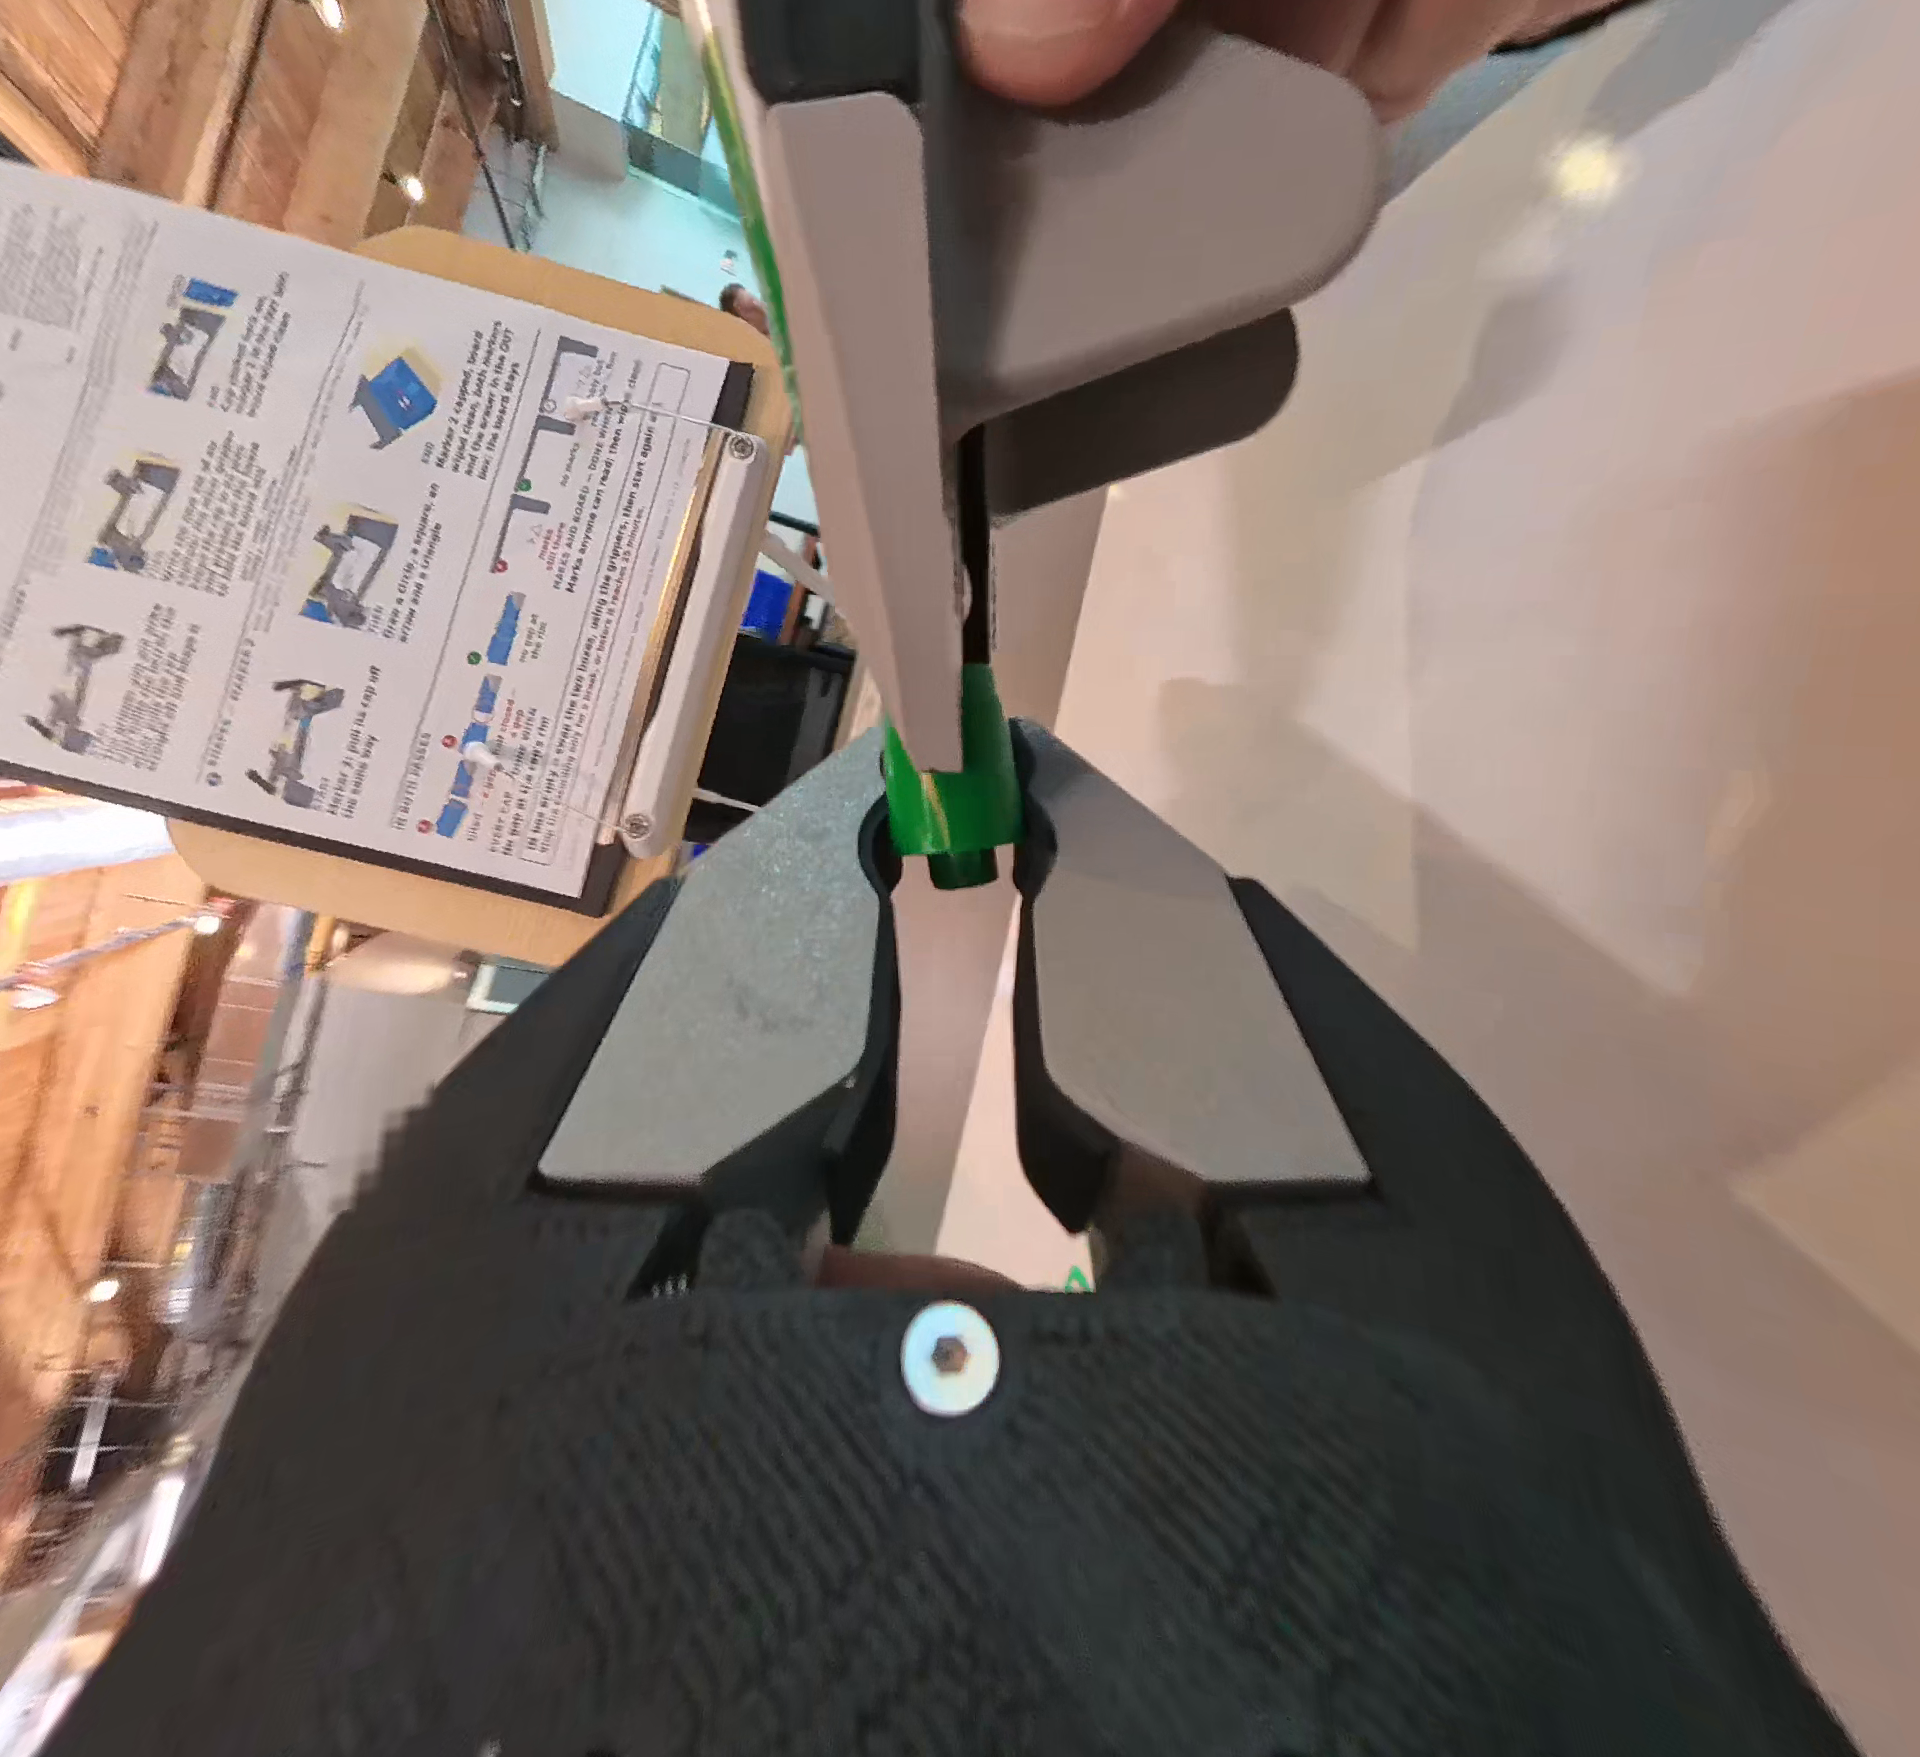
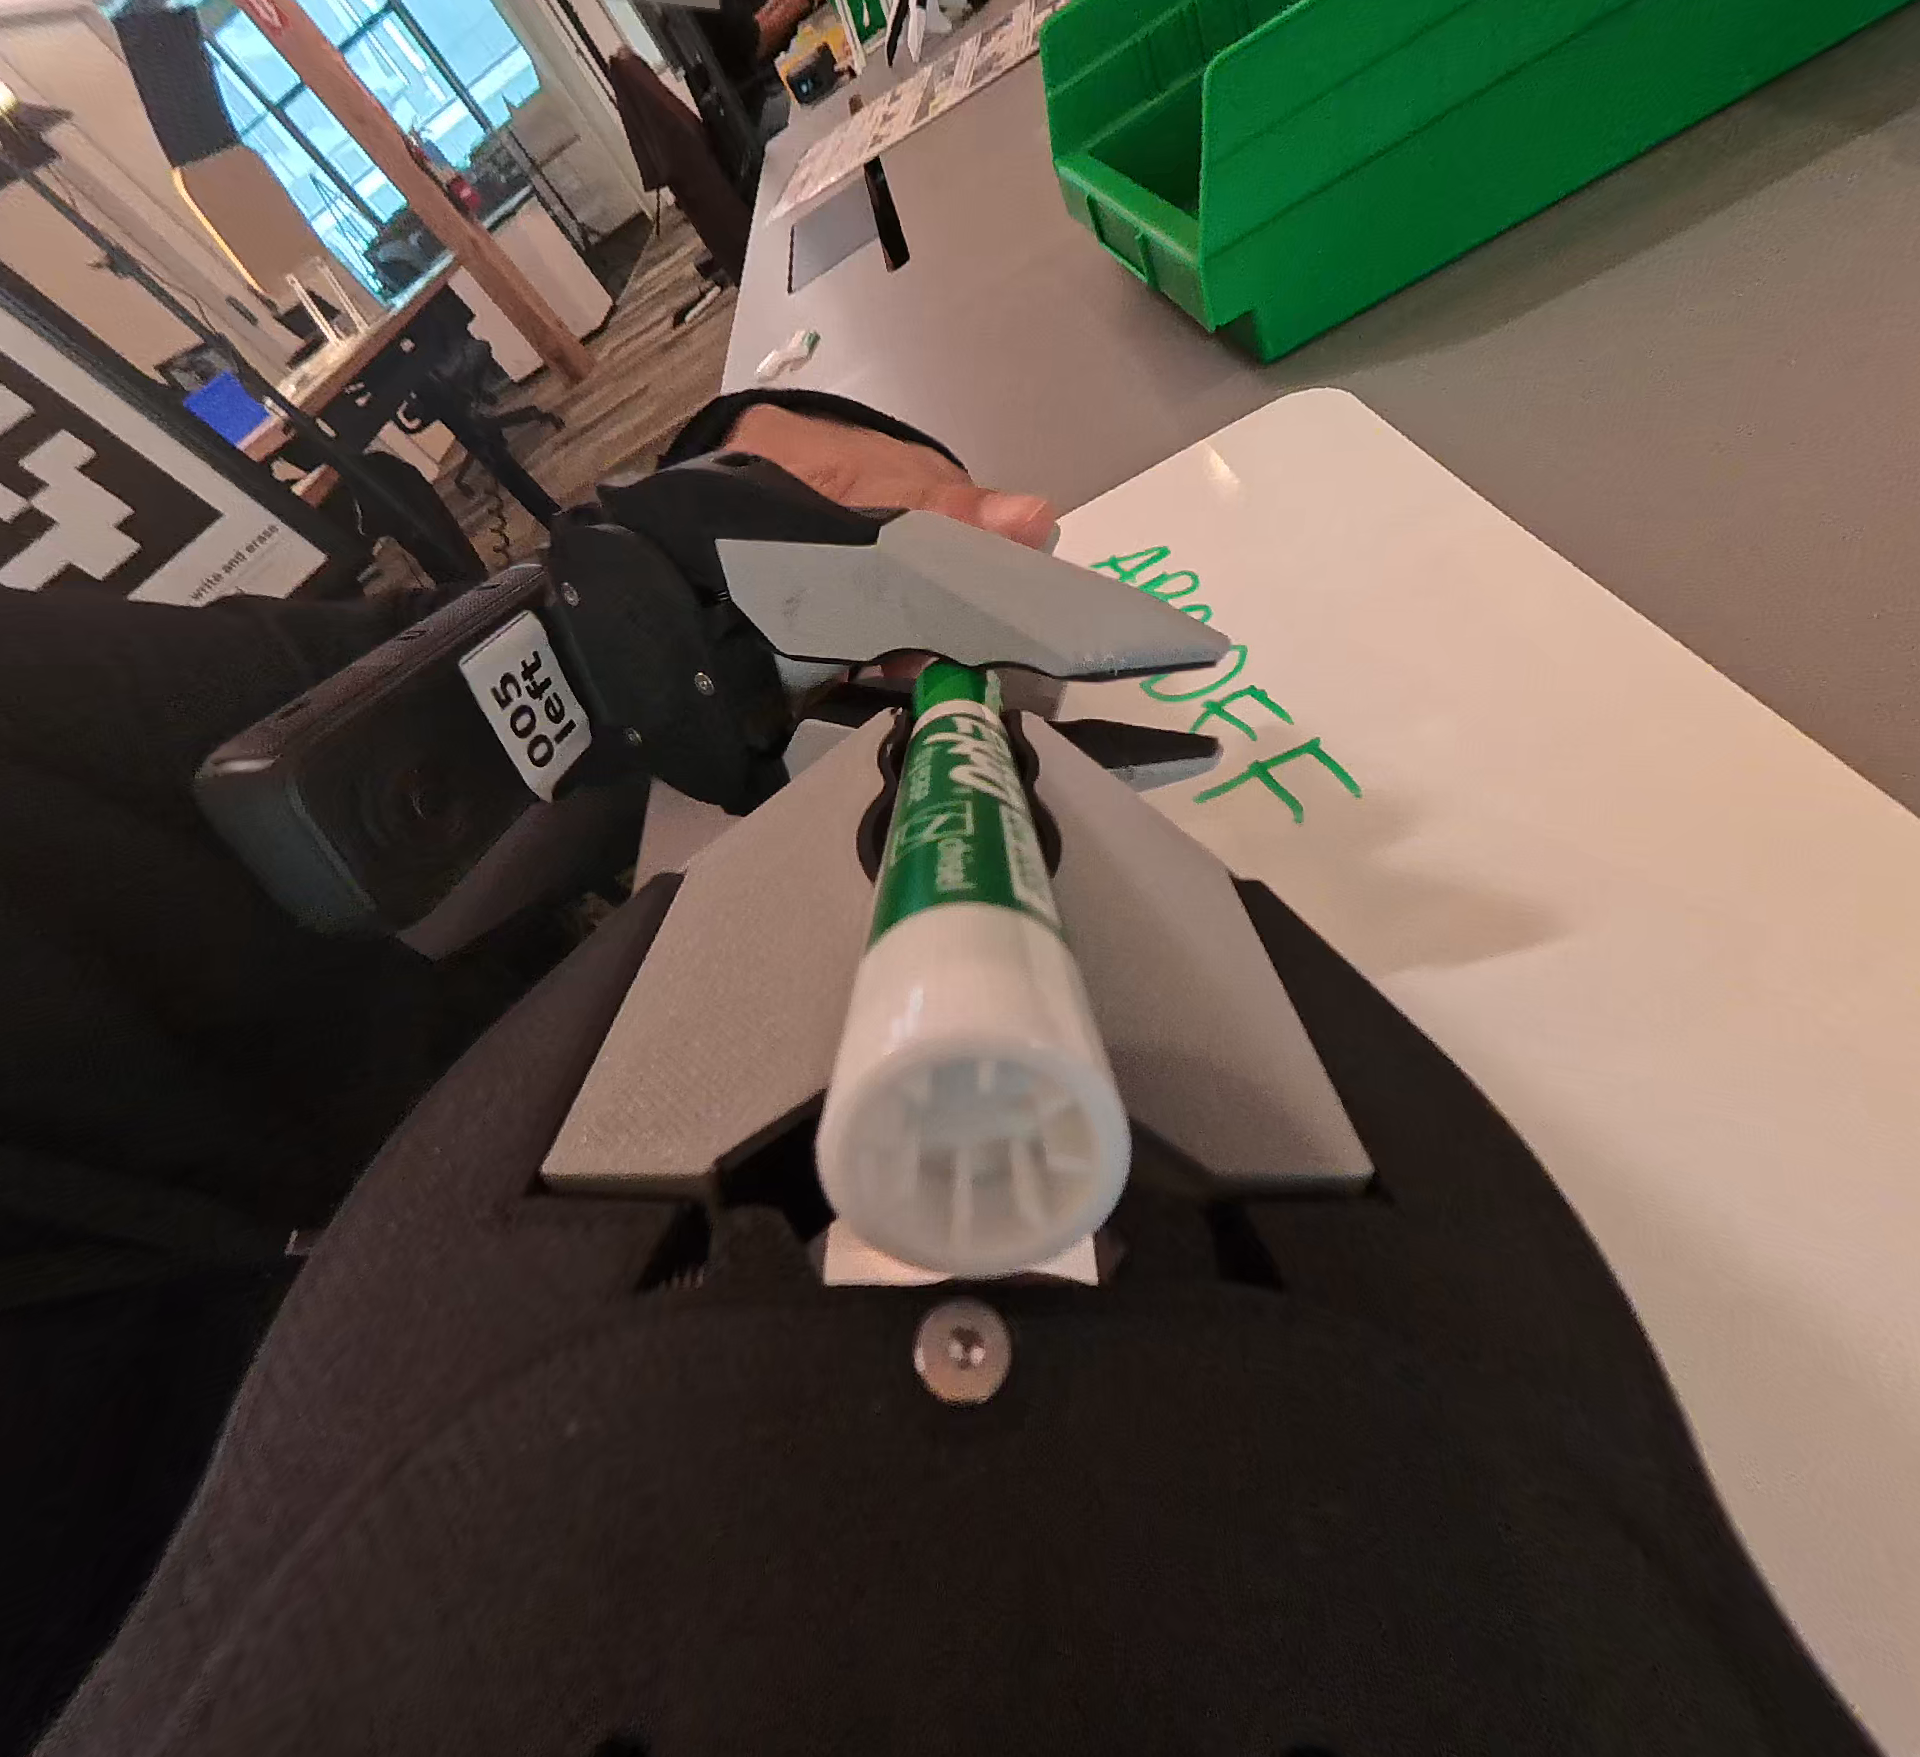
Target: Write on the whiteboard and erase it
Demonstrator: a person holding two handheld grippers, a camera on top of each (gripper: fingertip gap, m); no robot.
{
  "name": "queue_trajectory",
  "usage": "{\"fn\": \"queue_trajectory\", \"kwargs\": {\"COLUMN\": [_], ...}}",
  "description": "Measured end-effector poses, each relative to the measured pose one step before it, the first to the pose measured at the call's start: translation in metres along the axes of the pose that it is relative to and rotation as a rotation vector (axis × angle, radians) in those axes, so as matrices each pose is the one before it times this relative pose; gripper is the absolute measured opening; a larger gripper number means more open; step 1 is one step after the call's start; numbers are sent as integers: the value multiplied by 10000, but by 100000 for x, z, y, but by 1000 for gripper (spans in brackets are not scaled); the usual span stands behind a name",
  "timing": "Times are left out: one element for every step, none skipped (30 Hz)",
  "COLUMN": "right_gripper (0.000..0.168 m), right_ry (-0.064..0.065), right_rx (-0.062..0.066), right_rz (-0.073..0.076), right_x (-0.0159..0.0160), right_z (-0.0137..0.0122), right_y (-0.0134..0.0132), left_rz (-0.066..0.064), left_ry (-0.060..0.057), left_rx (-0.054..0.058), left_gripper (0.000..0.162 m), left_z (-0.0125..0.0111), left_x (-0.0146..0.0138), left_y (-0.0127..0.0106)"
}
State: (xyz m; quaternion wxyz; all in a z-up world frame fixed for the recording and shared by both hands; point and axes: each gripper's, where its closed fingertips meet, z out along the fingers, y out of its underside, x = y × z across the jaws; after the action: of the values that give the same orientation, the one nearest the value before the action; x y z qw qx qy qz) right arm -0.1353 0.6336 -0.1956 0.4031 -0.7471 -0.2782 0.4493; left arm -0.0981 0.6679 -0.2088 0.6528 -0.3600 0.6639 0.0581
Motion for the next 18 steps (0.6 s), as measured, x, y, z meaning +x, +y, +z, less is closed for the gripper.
{"fn": "queue_trajectory", "kwargs": {"right_gripper": [15,15,15,15,14,14,14,14,14,15,15,15,15,15,15,15,15,15], "right_ry": [93,94,56,38,77,144,154,96,36,4,32,79,80,38,-11,88,154,128], "right_rx": [-50,40,57,-3,-31,-39,-78,-26,49,10,-73,-119,-114,-149,-117,-127,-179,-143], "right_rz": [-139,-125,-62,-44,-104,-137,-105,-23,26,4,41,66,28,-11,-54,-92,-117,-82], "right_x": [56,44,8,-27,-31,-8,19,-32,-63,-82,-20,61,70,2,-121,-41,28,-4], "right_z": [-44,-4,2,-10,-22,-18,8,41,40,42,48,68,71,54,54,19,-5,-10], "right_y": [55,-52,-106,-79,-135,-167,-163,-262,-351,-298,-191,-128,-120,-97,-147,-171,-95,-103], "left_rz": [272,142,-3,-89,-79,-19,16,-18,-123,-242,-266,-159,-37,-42,-147,-185,-134,-84], "left_ry": [-123,-97,-57,-29,-80,-177,-234,-267,-268,-181,-74,-41,-66,-56,-25,-11,-1,-11], "left_rx": [-54,-62,-37,0,-8,-67,-116,-127,-99,-29,8,-37,-80,-18,67,33,-8,21], "left_gripper": [15,15,15,15,15,15,14,15,14,14,14,14,14,15,14,14,14,14], "left_z": [49,54,30,12,-4,32,33,32,25,1,-1,25,39,27,-22,-18,16,0], "left_x": [-18,-64,-92,-103,-151,-234,-288,-343,-428,-382,-254,-157,-137,-117,-110,-124,-99,-95], "left_y": [3,30,43,12,-24,17,62,80,74,30,11,75,117,26,-117,-87,6,13]}}
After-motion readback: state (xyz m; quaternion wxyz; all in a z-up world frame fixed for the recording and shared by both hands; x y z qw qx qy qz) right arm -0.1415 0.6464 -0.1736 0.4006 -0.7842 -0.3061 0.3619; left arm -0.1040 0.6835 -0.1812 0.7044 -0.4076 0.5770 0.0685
